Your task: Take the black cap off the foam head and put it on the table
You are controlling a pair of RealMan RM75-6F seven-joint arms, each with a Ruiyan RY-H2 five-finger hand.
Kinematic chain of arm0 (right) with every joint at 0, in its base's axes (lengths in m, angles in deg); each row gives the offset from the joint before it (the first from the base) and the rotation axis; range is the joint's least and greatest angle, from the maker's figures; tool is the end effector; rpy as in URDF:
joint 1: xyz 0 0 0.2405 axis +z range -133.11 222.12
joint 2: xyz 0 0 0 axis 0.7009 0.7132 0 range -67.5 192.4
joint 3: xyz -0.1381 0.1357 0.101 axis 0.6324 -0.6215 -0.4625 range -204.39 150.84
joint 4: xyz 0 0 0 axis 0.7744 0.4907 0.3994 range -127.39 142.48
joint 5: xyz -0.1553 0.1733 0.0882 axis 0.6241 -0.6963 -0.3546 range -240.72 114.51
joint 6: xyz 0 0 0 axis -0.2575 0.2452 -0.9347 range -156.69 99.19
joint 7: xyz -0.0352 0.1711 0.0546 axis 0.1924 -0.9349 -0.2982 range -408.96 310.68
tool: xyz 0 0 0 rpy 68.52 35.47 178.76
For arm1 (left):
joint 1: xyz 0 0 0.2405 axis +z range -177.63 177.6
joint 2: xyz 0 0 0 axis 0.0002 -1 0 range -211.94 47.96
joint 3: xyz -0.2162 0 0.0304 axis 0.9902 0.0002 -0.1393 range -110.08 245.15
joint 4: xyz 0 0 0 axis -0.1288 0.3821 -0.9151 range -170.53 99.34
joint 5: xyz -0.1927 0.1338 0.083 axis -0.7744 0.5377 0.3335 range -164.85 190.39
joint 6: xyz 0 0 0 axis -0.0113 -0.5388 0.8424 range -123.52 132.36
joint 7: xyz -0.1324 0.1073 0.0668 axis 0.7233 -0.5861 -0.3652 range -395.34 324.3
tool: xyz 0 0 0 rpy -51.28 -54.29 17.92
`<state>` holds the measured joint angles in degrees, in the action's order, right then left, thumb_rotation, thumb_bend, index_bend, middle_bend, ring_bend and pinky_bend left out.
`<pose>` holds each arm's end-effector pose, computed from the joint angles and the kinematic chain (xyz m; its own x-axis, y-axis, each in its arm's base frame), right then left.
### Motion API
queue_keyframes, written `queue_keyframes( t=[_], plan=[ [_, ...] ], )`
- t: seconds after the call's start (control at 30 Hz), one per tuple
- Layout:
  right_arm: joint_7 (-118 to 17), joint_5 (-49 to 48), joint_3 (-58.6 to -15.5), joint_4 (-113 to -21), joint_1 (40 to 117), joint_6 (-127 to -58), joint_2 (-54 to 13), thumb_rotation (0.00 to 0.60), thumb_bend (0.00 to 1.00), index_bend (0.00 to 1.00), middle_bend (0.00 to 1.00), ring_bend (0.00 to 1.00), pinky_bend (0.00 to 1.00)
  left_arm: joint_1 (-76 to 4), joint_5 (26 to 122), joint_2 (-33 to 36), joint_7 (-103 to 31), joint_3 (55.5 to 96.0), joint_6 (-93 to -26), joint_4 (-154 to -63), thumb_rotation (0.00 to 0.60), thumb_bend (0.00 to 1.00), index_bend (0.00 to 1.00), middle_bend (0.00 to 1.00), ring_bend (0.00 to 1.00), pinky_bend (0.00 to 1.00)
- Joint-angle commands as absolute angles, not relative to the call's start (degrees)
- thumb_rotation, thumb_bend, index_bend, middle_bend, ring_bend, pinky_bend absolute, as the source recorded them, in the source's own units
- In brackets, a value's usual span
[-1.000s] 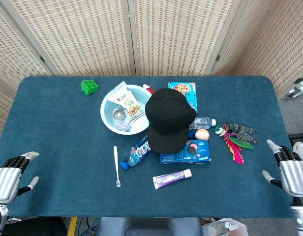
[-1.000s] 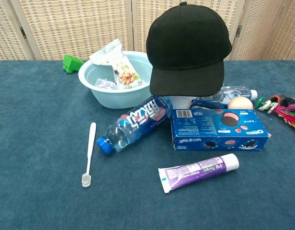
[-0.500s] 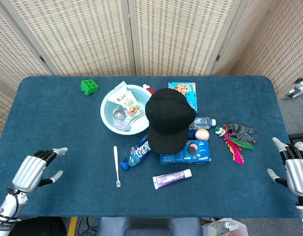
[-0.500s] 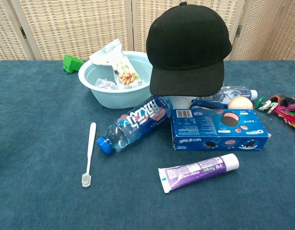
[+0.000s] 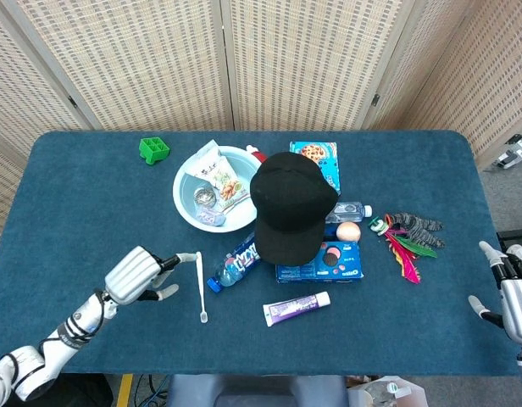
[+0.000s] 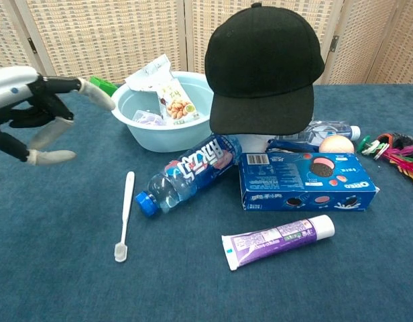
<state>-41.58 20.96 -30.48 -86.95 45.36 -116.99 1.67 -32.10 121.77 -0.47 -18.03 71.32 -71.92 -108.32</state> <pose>-0.3052 -0.2027 0.1346 0.5304 0.0286 0.8472 -0.8456 0.0891 0.5264 -0.1452 0.3122 -0.0040 0.3141 0.0953 0.9446 0.6821 -0.7147 -0.1547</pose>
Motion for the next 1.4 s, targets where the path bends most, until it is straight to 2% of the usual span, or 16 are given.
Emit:
queue_keyframes(
  t=[0.03,0.27,0.57,1.07,1.4],
  plan=[
    [-41.6,20.8,-30.5,-86.9,45.2,-117.0,1.8,0.6,0.19,0.13,0.23,0.19,0.34,-35.6,123.6,4.5,-16.0,71.9,-73.0,-103.5,0.6,0.23,0.25,0.87,0.96,1.0],
    [-42.0,20.4,-30.3,-86.7,44.8,-116.9,1.7,0.6,0.19,0.13,0.23,0.19,0.34,-40.7,124.7,13.3,-13.7,72.6,-76.1,-93.9,0.6,0.23,0.22,0.88,0.97,1.0],
    [-42.4,19.7,-30.3,-86.2,44.4,-116.6,1.6,0.6,0.19,0.13,0.23,0.19,0.34,-46.1,121.4,23.2,-12.6,74.4,-76.4,-84.4,0.6,0.23,0.26,0.89,0.97,1.0],
    [-43.4,18.0,-30.4,-85.3,43.4,-116.5,1.9,0.6,0.19,0.13,0.22,0.19,0.34,-54.1,118.5,35.1,-8.7,74.2,-78.2,-67.3,0.6,0.23,0.29,0.89,0.98,1.0],
    [-44.7,17.2,-30.4,-84.4,42.6,-116.4,2.0,0.6,0.19,0.13,0.22,0.19,0.34,-56.8,115.3,40.3,-8.0,74.1,-78.1,-59.4,0.6,0.23,0.34,0.9,0.99,1.0]
  ],
)
